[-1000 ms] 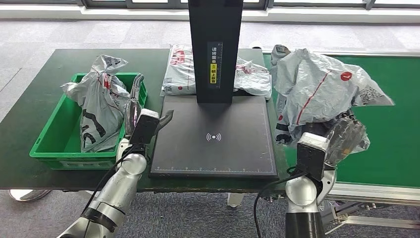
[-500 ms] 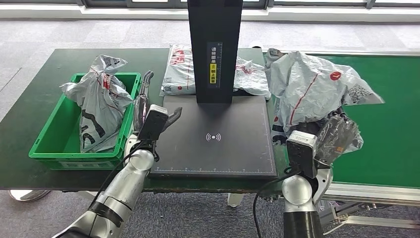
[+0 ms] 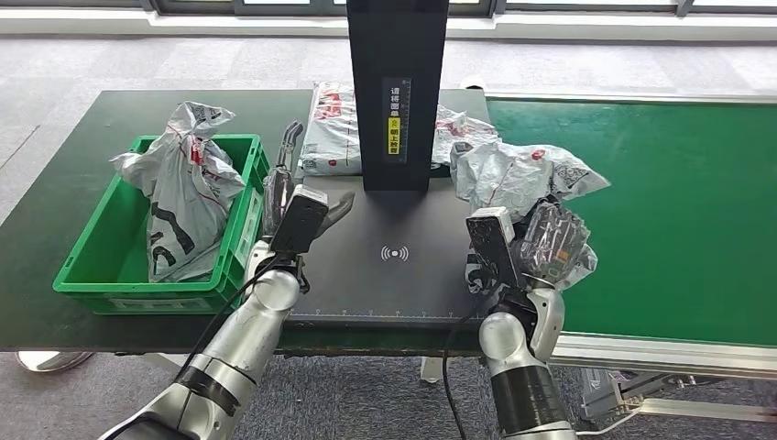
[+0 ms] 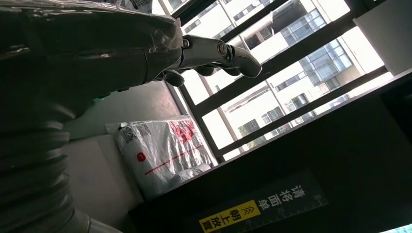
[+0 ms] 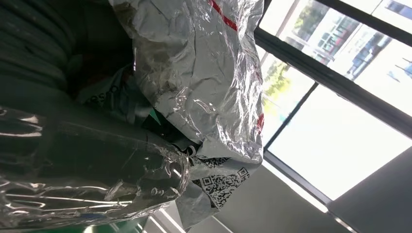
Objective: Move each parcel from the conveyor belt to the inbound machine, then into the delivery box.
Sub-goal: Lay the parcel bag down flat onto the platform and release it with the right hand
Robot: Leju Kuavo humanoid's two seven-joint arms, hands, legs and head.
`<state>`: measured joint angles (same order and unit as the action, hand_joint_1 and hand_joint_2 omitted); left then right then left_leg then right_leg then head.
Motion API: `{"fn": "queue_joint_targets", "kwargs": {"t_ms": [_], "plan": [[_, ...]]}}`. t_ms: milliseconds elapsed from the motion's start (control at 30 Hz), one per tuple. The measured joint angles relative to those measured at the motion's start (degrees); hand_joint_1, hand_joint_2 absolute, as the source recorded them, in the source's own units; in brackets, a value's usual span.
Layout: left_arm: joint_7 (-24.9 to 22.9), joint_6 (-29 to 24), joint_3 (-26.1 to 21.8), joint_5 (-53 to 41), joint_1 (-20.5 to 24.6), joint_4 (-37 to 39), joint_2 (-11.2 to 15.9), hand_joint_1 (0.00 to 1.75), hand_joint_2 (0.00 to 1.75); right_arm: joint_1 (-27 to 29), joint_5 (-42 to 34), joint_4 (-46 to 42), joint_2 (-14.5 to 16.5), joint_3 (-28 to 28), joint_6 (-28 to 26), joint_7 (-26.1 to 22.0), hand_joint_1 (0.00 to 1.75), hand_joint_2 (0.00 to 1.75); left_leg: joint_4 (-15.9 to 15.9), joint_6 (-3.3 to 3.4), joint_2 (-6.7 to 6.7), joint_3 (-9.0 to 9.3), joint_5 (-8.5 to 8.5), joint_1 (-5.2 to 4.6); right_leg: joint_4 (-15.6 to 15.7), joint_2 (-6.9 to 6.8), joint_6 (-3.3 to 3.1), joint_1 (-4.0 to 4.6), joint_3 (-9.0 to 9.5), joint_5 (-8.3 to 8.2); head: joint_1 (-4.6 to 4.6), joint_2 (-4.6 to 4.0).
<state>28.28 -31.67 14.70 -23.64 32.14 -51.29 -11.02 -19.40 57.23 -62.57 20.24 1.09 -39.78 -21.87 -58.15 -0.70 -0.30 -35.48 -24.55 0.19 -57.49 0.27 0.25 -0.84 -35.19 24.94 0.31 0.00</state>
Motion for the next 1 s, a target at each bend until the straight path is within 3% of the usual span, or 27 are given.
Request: {"fn": "queue_joint_targets", "kwargs": {"t_ms": [167, 300, 533, 867, 900, 1000], "plan": [[-0.58, -0.45, 0.33, -0.05, 0.94, -1.61, -1.57, 0.00, 1.75, -3.43, -6.79, 7.60, 0.75, 1.84, -0.04, -0.78, 1.75, 1.75, 0.00, -0.01, -0.01, -0.01, 0.00, 0.01, -0.03, -0.01, 0.00, 0.01, 0.01, 0.00, -0.01, 0.00], [-0.61, -0.55, 0.49, 0.21, 2.71, -1.72, -2.84, 0.00, 1.75, -5.02, -13.43, 11.00, 1.21, 9.76, -0.01, 0.49, 1.75, 1.75, 0.01, -0.01, 0.00, -0.01, 0.00, 0.02, -0.04, 0.00, -0.02, 0.02, -0.02, 0.01, 0.00, 0.00], [-0.54, -0.54, 0.51, 0.28, 4.56, -1.24, -4.49, 0.00, 1.75, -7.39, -16.16, 12.20, 1.54, 21.80, 0.94, 4.80, 1.75, 1.75, 0.01, -0.04, -0.01, -0.01, 0.02, 0.03, -0.04, 0.00, -0.04, 0.02, -0.04, 0.02, 0.00, 0.00], [0.06, -1.19, 0.49, 0.40, 6.35, 0.07, -5.31, 0.00, 1.75, -10.31, -22.12, 12.60, 1.57, 28.62, 2.57, 3.91, 1.71, 1.75, 0.00, -0.04, -0.02, -0.01, 0.03, 0.02, -0.03, 0.00, -0.03, 0.02, -0.02, 0.01, 0.00, 0.00], [0.09, -1.25, 0.48, 0.44, 6.48, 0.17, -5.31, 0.00, 1.75, -10.61, -22.73, 12.59, 1.57, 29.62, 2.95, 4.42, 1.28, 1.75, 0.00, -0.04, -0.02, -0.01, 0.03, 0.02, -0.03, 0.00, -0.03, 0.02, -0.02, 0.01, 0.00, 0.00], [-0.20, -1.60, 0.35, 0.19, 6.81, 0.40, -5.30, 0.00, 1.75, -11.81, -23.93, 12.82, 1.57, 32.43, 5.18, 9.69, 0.00, 0.44, 0.01, -0.05, -0.02, -0.01, 0.02, 0.03, -0.04, 0.00, -0.03, 0.03, -0.02, 0.02, -0.01, 0.00]]}}
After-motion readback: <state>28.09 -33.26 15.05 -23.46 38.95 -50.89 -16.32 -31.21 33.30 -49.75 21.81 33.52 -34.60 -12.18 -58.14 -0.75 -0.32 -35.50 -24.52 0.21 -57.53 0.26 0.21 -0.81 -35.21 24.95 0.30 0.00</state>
